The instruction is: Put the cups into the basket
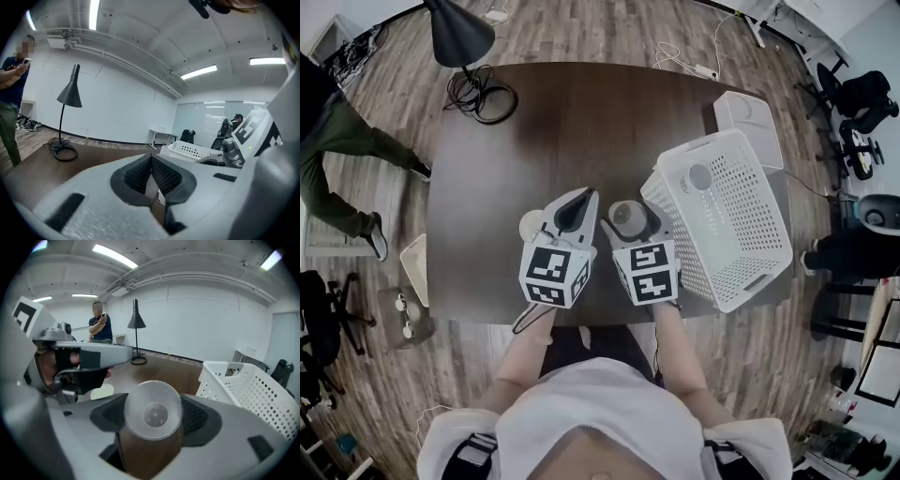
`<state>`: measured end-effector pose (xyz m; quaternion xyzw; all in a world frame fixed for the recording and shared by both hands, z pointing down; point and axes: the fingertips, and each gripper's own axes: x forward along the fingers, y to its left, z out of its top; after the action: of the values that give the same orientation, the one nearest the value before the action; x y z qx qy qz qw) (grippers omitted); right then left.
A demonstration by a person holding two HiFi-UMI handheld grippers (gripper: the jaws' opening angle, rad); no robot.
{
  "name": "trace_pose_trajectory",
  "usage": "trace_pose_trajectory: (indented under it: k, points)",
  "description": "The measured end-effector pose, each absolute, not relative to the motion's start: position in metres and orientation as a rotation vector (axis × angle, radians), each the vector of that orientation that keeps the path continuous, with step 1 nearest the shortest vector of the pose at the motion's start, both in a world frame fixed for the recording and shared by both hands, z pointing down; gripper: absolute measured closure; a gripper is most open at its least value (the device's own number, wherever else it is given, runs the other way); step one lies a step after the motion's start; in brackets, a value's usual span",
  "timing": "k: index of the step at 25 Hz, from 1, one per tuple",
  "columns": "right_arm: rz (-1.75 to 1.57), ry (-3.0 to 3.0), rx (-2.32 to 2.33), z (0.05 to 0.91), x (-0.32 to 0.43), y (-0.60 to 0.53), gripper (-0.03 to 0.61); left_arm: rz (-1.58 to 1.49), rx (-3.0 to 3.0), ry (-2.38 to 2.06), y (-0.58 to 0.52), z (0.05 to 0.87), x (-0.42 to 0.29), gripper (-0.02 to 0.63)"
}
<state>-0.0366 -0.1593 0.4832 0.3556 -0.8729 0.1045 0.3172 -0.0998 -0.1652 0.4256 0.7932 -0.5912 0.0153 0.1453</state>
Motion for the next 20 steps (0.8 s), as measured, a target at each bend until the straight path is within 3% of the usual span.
trace_pose_trajectory:
  k: [20]
  points:
    - [0.059, -2.490, 1.051, 0.368, -0.055, -0.160, 0.238, 0.018, 2.396, -1.807, -0.158, 0.358, -0.113, 0.603]
